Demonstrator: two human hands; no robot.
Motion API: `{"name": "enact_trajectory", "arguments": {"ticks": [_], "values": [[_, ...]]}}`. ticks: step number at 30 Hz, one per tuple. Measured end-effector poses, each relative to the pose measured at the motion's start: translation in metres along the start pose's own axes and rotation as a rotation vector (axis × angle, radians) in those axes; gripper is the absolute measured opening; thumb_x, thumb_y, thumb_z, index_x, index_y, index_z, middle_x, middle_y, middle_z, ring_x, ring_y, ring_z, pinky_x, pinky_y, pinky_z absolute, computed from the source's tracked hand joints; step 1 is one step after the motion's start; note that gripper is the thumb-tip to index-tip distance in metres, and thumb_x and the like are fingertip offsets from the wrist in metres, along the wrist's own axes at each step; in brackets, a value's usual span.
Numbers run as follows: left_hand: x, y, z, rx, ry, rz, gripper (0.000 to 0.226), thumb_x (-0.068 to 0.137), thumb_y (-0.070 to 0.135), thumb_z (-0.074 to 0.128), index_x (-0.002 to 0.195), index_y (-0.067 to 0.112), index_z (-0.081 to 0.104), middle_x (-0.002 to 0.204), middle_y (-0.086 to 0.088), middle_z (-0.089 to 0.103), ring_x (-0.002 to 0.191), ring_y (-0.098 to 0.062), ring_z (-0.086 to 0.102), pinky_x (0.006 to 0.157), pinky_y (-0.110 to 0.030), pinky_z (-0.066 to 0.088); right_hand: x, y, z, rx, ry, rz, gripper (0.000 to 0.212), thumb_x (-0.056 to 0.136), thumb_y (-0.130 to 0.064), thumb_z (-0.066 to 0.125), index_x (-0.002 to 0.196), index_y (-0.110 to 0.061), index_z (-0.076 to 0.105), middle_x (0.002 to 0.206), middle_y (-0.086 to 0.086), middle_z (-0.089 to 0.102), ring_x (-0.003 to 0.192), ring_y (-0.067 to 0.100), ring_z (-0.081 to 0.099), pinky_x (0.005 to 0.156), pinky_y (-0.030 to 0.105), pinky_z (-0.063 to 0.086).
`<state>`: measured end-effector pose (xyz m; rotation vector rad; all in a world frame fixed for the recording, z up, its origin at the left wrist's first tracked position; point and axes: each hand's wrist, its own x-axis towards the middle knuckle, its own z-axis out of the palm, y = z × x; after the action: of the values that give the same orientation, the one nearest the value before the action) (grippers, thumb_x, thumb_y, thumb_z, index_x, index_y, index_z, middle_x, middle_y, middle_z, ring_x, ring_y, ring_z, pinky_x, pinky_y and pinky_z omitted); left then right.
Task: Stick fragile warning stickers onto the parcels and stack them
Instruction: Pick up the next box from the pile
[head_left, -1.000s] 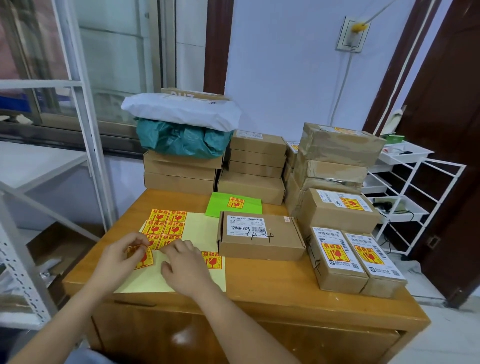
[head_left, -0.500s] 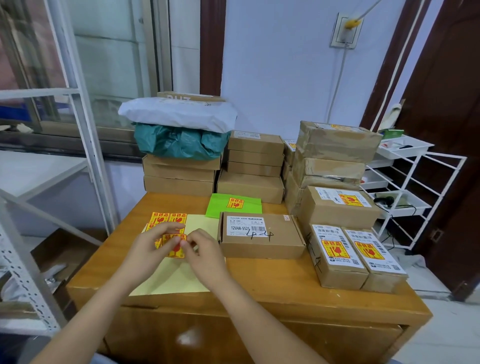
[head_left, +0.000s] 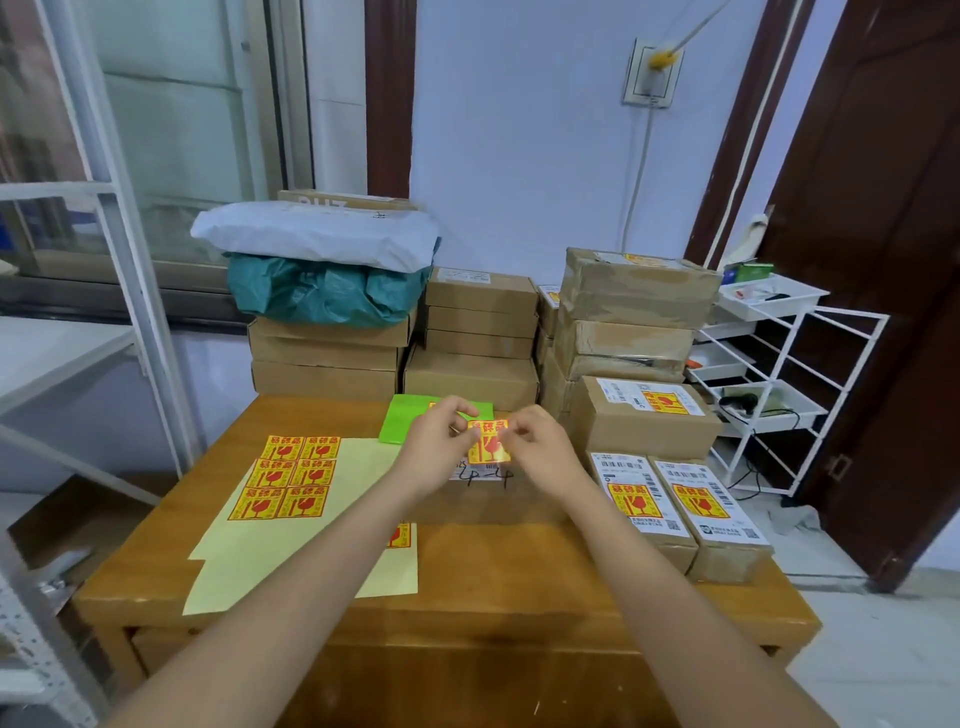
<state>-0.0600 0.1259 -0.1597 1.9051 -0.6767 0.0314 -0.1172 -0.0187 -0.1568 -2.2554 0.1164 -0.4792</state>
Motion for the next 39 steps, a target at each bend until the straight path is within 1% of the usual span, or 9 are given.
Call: {"name": "enact_trajectory", "arguments": {"ticks": [2, 4, 9, 14, 19, 22, 27, 33, 39], "values": [[0.011, -0.002, 0.019, 0.041, -0.037, -0.015, 0.014, 0.091, 0.011, 0.059, 0.103, 0.015, 0.054, 0.071, 0.003, 0.050, 0.069, -0.016, 0.052, 0.059, -0.019, 0.041, 0.002, 0.015, -0.010, -0.058, -0.025, 0.072, 0.026, 0.092, -0.013, 0.055, 0.067, -0.009, 0.052, 0.081, 0.000, 0.044, 0.081, 0.016, 0.046, 0.067, 0.027, 0.029], [0.016, -0.006, 0.032, 0.045, -0.083, -0.024, 0.014, 0.092, 0.008, 0.058, 0.101, 0.016, 0.052, 0.070, -0.001, 0.050, 0.066, -0.016, 0.048, 0.055, -0.020, 0.038, -0.001, 0.027, -0.012, -0.106, -0.042, 0.124, 0.032, 0.093, -0.016, 0.054, 0.062, -0.013, 0.046, 0.075, -0.002, 0.041, 0.074, 0.015, 0.044, 0.061, 0.027, 0.026], [0.014, -0.021, 0.036, 0.052, -0.103, -0.082, 0.011, 0.092, 0.008, 0.055, 0.099, 0.016, 0.050, 0.070, -0.002, 0.053, 0.061, -0.010, 0.047, 0.052, -0.018, 0.034, -0.005, 0.031, -0.004, -0.134, -0.025, 0.151, 0.034, 0.091, -0.020, 0.055, 0.059, -0.022, 0.044, 0.082, 0.000, 0.046, 0.081, 0.020, 0.048, 0.067, 0.031, 0.029], [0.012, -0.033, 0.024, 0.059, -0.070, -0.088, 0.013, 0.090, 0.003, 0.053, 0.094, 0.015, 0.052, 0.067, -0.003, 0.051, 0.058, -0.011, 0.043, 0.051, -0.019, 0.031, -0.005, 0.022, 0.015, -0.222, -0.064, 0.113, 0.035, 0.089, -0.019, 0.054, 0.057, -0.021, 0.041, 0.072, -0.007, 0.039, 0.081, 0.019, 0.044, 0.064, 0.030, 0.024], [0.020, -0.034, 0.023, 0.060, -0.064, -0.078, 0.012, 0.091, 0.002, 0.053, 0.096, 0.013, 0.053, 0.064, -0.001, 0.051, 0.058, -0.012, 0.045, 0.048, -0.016, 0.033, 0.006, 0.024, 0.018, -0.222, -0.038, 0.118, 0.035, 0.089, -0.018, 0.054, 0.056, -0.017, 0.043, 0.087, 0.007, 0.047, 0.094, 0.029, 0.052, 0.077, 0.034, 0.040], [0.029, -0.030, 0.029, 0.061, -0.070, -0.078, 0.012, 0.090, 0.003, 0.056, 0.097, 0.012, 0.053, 0.065, -0.002, 0.052, 0.060, -0.014, 0.048, 0.056, -0.026, 0.037, 0.011, 0.028, 0.011, -0.344, 0.009, 0.166, 0.028, 0.092, -0.026, 0.052, 0.066, -0.016, 0.053, 0.105, 0.004, 0.052, 0.105, 0.022, 0.044, 0.086, 0.037, 0.035], [0.028, -0.036, 0.044, 0.046, -0.087, -0.062, 0.012, 0.089, 0.007, 0.061, 0.093, 0.016, 0.053, 0.067, 0.002, 0.049, 0.063, -0.014, 0.047, 0.062, -0.029, 0.038, 0.018, 0.042, 0.006, -0.201, -0.044, 0.146, 0.045, 0.088, -0.014, 0.058, 0.052, -0.016, 0.032, 0.074, 0.005, 0.041, 0.086, 0.023, 0.043, 0.068, 0.028, 0.025], [0.027, -0.041, 0.046, 0.110, -0.103, -0.003, 0.016, 0.088, 0.008, 0.063, 0.097, 0.016, 0.053, 0.072, 0.005, 0.053, 0.067, -0.008, 0.048, 0.068, -0.024, 0.042, 0.010, 0.054, 0.016, -0.226, 0.003, 0.120, 0.043, 0.088, -0.014, 0.058, 0.054, -0.017, 0.031, 0.098, 0.012, 0.056, 0.101, 0.026, 0.046, 0.079, 0.030, 0.033], [0.027, -0.045, 0.047, 0.181, -0.108, 0.033, 0.017, 0.089, 0.009, 0.062, 0.103, 0.013, 0.055, 0.075, 0.004, 0.054, 0.068, -0.010, 0.049, 0.070, -0.031, 0.044, 0.007, 0.059, 0.020, -0.269, 0.062, 0.081, 0.039, 0.090, -0.017, 0.055, 0.059, -0.019, 0.033, 0.111, 0.011, 0.061, 0.103, 0.022, 0.044, 0.081, 0.029, 0.034]]}}
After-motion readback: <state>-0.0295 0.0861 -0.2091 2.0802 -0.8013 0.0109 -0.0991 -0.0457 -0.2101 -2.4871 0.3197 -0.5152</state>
